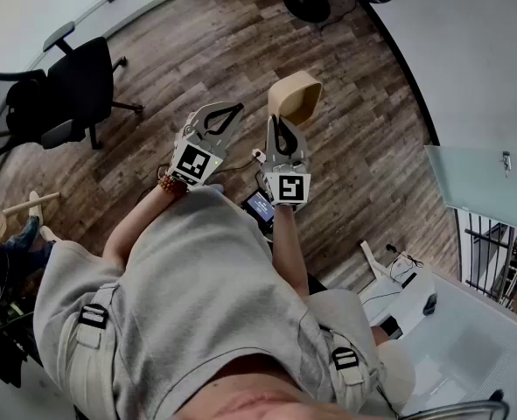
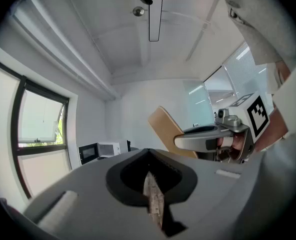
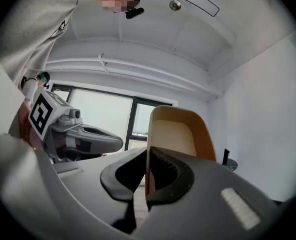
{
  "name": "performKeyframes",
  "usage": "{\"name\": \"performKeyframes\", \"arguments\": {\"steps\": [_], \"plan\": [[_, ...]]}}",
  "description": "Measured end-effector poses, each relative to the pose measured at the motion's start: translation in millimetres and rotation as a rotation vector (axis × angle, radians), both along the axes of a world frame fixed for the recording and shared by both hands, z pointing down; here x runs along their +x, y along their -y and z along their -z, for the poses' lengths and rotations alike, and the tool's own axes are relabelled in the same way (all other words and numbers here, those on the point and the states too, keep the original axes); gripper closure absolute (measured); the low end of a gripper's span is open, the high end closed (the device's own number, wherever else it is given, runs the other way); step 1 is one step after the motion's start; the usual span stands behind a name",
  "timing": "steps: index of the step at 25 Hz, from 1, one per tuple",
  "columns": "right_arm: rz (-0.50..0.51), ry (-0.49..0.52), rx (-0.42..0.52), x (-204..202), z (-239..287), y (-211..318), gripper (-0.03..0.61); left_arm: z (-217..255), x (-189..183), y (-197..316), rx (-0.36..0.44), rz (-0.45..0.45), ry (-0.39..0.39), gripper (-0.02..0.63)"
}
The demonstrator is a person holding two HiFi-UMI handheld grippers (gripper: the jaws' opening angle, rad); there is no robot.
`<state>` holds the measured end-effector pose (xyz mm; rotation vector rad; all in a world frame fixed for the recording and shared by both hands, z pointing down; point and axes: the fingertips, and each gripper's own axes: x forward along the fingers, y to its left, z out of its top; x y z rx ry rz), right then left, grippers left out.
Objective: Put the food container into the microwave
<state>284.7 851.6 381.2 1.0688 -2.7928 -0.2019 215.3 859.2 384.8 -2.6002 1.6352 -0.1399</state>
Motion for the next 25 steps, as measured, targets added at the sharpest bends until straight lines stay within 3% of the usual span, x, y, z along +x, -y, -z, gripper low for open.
{"name": "performKeyframes", "arguments": {"steps": [9,14,17,25], "plan": [[0.018,0.003,0.033,-47.8,11.5,53.0,0.548,10.9,-50.7,41.9,0.063,-0.018,-0.017,0.612],[0.013,-0.075,0.002,-71.7,11.0,85.1,0.548,21.2,-81.9,72.8,0.046,-0.008,-0.096,0.612],[-0.002,-0.043,0.02,-80.5,21.4,104.3,0.548,26.5,-86.7,90.9,0.077,-0.049,-0.058,0.612],[0.02,-0.047,0.032,-97.2,15.2,151.9,0.548,18.6,-87.5,138.5,0.044,-0.066,-0.057,0.612]]}}
